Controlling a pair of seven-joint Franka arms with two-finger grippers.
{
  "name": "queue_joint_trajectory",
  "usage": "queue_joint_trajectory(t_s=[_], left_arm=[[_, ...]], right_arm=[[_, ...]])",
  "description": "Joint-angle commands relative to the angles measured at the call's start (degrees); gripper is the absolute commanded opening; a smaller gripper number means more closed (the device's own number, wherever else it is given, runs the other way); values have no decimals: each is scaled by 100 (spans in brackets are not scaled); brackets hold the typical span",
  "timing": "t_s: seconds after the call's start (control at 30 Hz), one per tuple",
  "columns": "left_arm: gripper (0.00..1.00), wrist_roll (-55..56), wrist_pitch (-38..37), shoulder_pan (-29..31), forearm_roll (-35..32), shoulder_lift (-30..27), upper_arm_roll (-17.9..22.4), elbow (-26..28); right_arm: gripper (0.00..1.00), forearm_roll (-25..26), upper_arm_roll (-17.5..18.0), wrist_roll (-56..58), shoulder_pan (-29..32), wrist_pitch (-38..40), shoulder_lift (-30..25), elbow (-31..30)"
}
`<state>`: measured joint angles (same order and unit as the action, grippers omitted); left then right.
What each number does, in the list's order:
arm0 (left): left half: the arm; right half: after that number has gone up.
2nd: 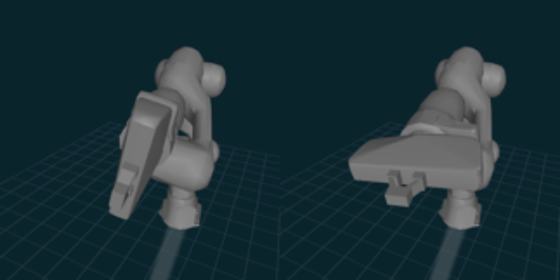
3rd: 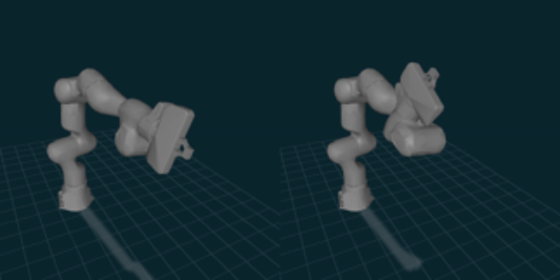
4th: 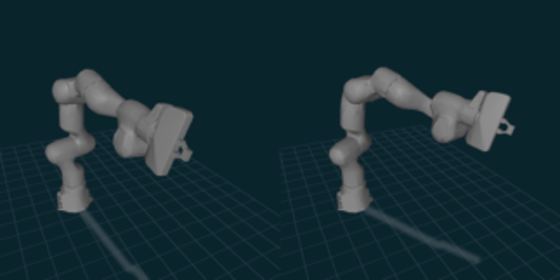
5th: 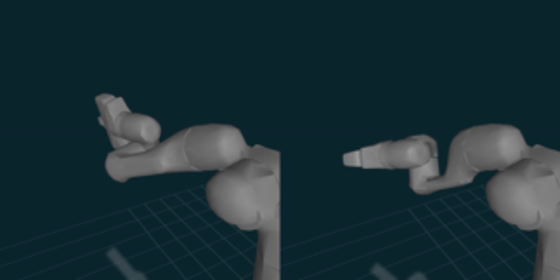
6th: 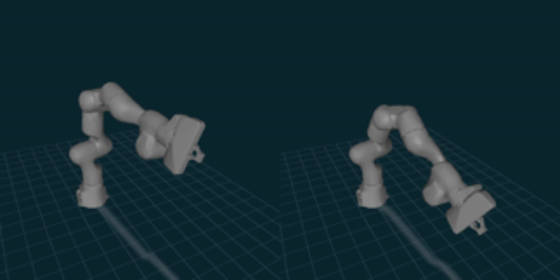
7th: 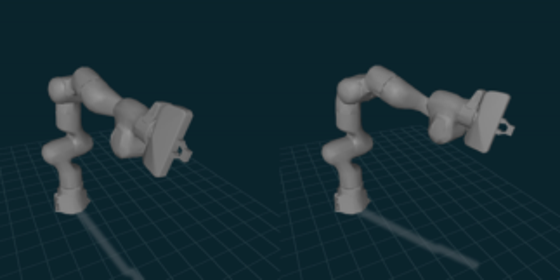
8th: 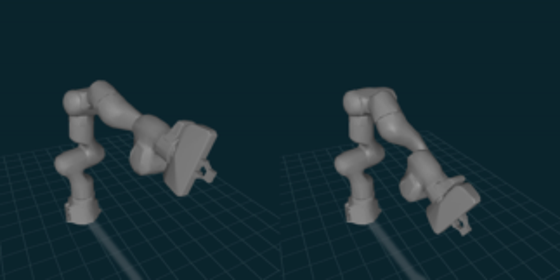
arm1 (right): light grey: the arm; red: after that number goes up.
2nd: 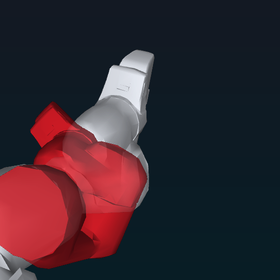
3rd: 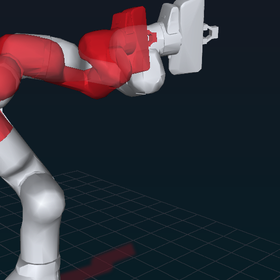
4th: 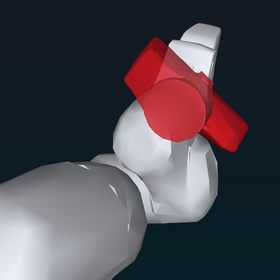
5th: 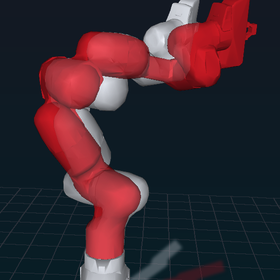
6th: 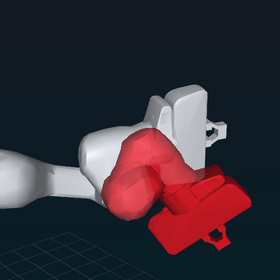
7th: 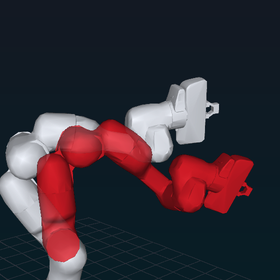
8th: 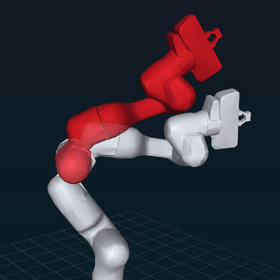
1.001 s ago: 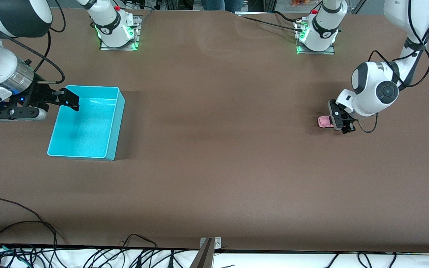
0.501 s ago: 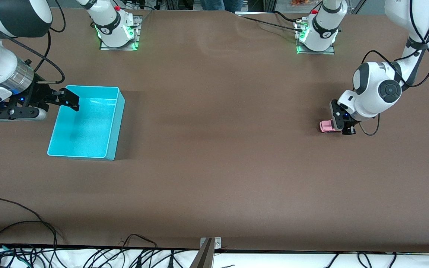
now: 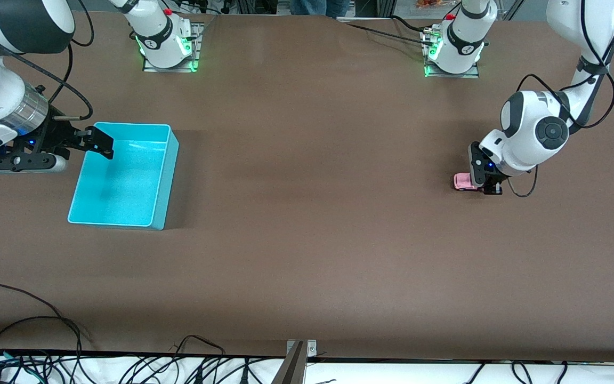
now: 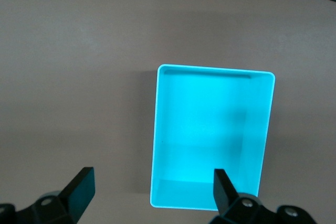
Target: Wind and store pink jeep toy
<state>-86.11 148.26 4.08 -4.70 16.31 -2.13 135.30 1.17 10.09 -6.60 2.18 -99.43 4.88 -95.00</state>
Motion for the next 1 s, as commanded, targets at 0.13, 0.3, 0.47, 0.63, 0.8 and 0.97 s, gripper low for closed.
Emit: queue_joint_trajectory(t_s=[0.13,0.3,0.47,0.63,0.8,0.97], left_arm=[[0,173,300,23,-84,382,134,-39],[0,446,300,49,-102,382,231,-39],[0,455,291,49,-102,364,240,-39],[0,612,291,58,-102,373,266,-30],[0,745,291,58,-102,417,328,-30],[0,736,291,58,-119,426,336,-30]], right_arm=[[100,112,28,-8,10,28,31,104],[100,112,28,-8,10,28,31,104],[100,112,28,-8,10,28,31,104],[100,112,28,-8,10,28,31,104],[100,112,37,-8,10,28,31,104],[100,112,37,-8,10,28,31,104]])
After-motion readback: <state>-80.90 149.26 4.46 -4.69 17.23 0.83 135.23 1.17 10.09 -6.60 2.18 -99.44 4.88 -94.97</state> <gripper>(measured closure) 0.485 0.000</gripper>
